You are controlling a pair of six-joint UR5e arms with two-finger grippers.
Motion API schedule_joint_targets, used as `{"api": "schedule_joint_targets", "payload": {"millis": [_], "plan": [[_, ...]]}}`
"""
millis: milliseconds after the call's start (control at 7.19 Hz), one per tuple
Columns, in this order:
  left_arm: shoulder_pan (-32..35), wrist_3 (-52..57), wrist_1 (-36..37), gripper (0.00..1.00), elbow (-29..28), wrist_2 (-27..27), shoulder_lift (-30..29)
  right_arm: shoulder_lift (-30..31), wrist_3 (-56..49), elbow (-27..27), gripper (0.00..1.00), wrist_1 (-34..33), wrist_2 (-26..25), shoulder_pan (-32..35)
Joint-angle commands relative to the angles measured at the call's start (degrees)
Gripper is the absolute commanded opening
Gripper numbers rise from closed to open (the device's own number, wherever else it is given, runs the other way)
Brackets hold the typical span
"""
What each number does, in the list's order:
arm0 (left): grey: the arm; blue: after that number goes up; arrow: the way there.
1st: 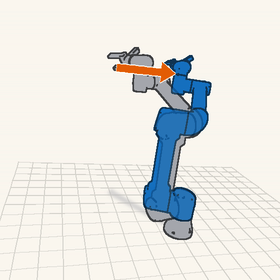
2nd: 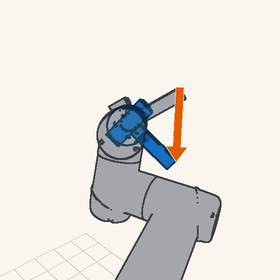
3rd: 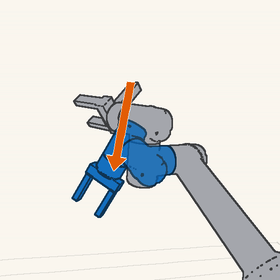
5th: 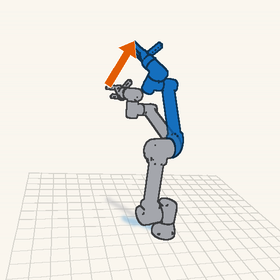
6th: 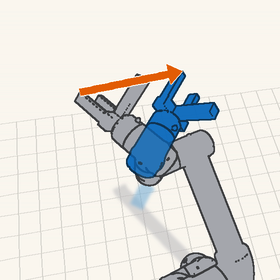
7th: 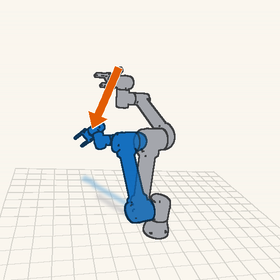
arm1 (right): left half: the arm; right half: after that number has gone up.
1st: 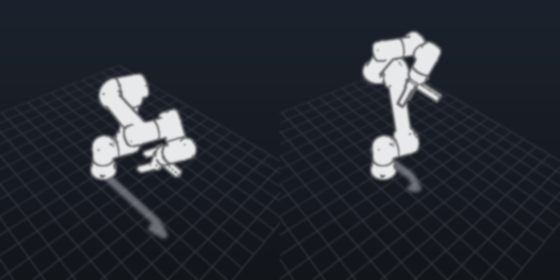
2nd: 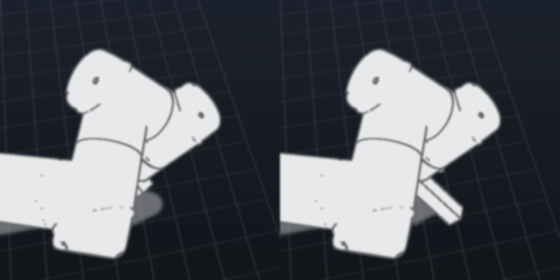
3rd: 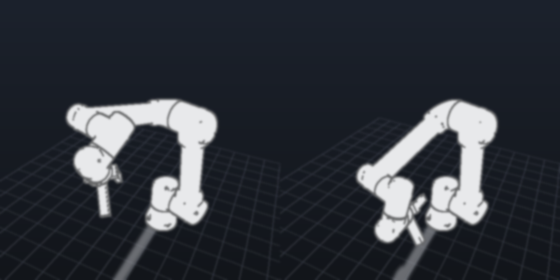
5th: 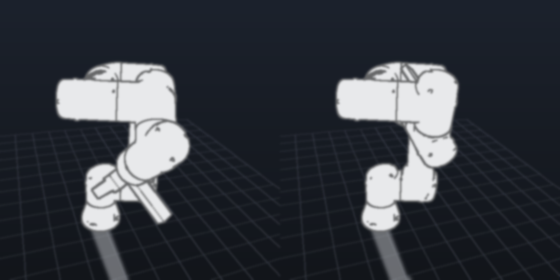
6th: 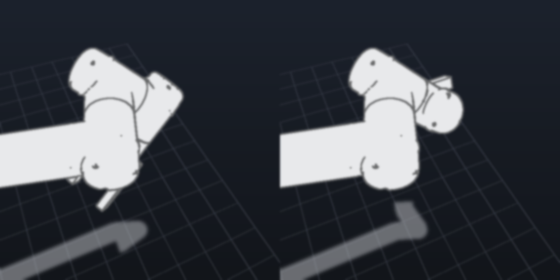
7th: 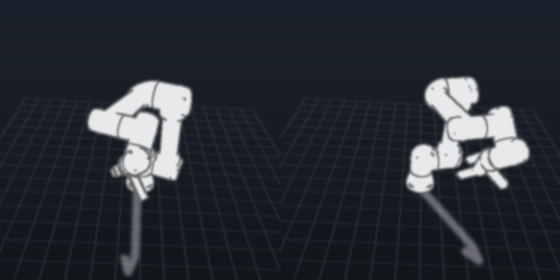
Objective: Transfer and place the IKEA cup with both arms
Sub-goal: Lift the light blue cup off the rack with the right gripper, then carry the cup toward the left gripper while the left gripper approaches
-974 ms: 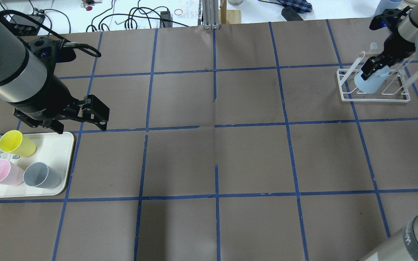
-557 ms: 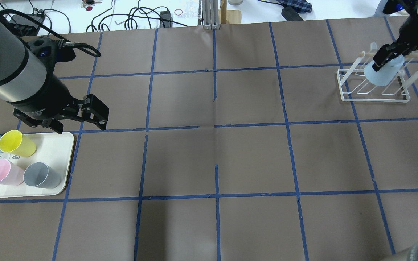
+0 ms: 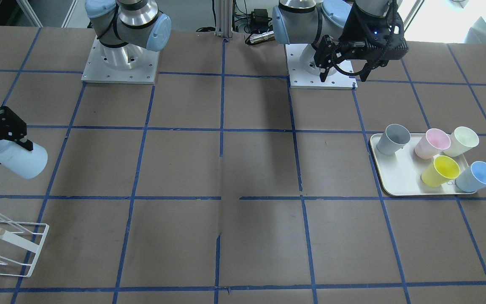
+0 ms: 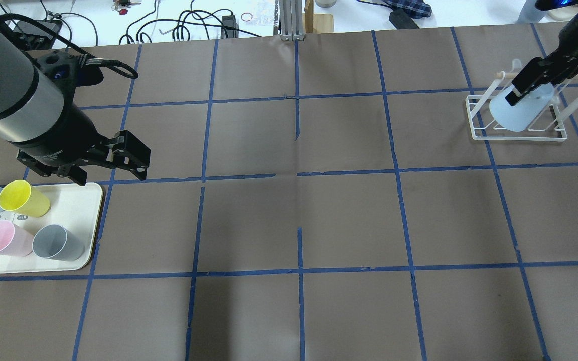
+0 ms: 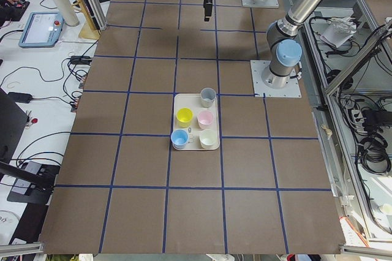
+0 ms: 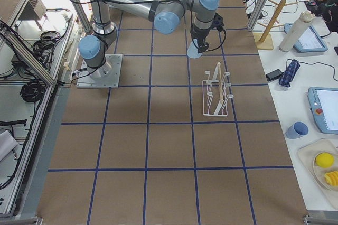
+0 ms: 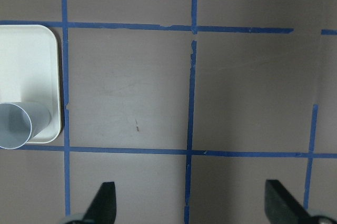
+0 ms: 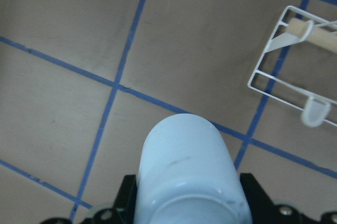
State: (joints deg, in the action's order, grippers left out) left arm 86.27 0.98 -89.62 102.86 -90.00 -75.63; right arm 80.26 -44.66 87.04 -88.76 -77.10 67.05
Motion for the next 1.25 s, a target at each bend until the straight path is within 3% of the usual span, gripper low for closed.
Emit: {"api": "schedule_joint_targets", "payload": {"millis": [0,417,557,696,835,1113], "plan": [[-0.31,1.21,0.41,1.00,0.14,3.22,-0.22,-0.54,0.44,0.15,0.47,13.63,12.44,-0.34],[-3.90,3.86,2.17,1.00,0.23,26.20,-2.07,0.24,9.29,0.41,0.46,27.37,28.80,0.09],[-6.18,3.77,1.30,1.00,0.49,32.28,-2.68,0.25,9.41,0.41,0.45,35.33,34.25,0.18],[-6.90,3.86,0.07,1.00,0.58,33.12,-3.12,0.42,8.98,0.41,0.45,42.28,37.43,0.27],[-7.08,1.86,-0.64,1.00,0.67,37.22,-3.82,0.42,8.71,0.41,0.45,48.01,40.42,1.32],[-8.05,-0.10,-5.30,1.00,1.72,53.27,-4.09,0.42,8.62,0.41,0.45,53.67,43.17,5.78]]}}
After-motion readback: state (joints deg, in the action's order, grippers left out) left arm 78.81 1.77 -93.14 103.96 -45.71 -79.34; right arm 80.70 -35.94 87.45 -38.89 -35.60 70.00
